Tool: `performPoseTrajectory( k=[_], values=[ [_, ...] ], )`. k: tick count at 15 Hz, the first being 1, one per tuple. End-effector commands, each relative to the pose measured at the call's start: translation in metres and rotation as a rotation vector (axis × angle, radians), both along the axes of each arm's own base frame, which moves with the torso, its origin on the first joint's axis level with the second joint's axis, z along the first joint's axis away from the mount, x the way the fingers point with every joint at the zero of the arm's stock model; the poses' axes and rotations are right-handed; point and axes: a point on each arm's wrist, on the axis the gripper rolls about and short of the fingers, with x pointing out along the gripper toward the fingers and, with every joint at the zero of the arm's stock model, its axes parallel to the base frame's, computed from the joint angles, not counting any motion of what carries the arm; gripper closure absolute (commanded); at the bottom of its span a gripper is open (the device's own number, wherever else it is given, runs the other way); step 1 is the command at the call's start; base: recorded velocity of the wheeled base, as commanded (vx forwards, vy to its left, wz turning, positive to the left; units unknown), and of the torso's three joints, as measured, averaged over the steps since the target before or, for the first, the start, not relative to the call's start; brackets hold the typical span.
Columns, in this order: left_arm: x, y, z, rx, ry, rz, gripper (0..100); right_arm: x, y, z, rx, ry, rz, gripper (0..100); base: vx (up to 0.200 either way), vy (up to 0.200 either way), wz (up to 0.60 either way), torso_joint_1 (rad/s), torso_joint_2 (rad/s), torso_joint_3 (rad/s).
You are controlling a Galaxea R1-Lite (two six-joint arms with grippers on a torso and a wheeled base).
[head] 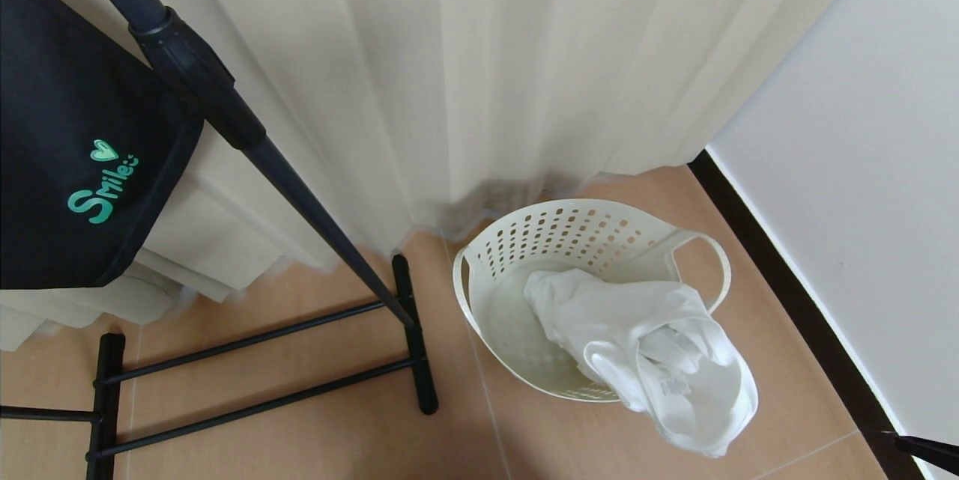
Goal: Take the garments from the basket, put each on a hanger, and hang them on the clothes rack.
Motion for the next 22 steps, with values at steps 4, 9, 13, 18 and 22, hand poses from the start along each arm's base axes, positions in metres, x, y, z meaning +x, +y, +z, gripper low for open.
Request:
performPoseTrajectory(
  k=[4, 9, 13, 18, 22],
  values=[
    [0.000, 0.000, 0.000, 0.000, 0.001, 0.000, 0, 0.085, 0.008, 0.006, -0.352, 0.108, 0.255, 0, 0.000, 0.000, 0.00, 0.000, 0.00, 0.000],
    [0.000, 0.000, 0.000, 0.003, 0.001, 0.000, 0, 0.157, 0.016, -0.018, -0.622, 0.028, 0.357, 0, 0.000, 0.000, 0.00, 0.000, 0.00, 0.000],
    [0.000, 0.000, 0.000, 0.000, 0.001, 0.000, 0, 0.206, 0.024, -0.044, -0.727, -0.047, 0.257, 0, 0.000, 0.000, 0.00, 0.000, 0.00, 0.000],
    [0.000, 0.000, 0.000, 0.001, 0.001, 0.000, 0, 0.235, 0.026, -0.054, -0.756, -0.095, 0.191, 0, 0.000, 0.000, 0.00, 0.000, 0.00, 0.000],
    [0.000, 0.000, 0.000, 0.001, 0.001, 0.000, 0, 0.239, 0.027, -0.054, -0.761, -0.098, 0.182, 0, 0.000, 0.000, 0.00, 0.000, 0.00, 0.000]
  ],
)
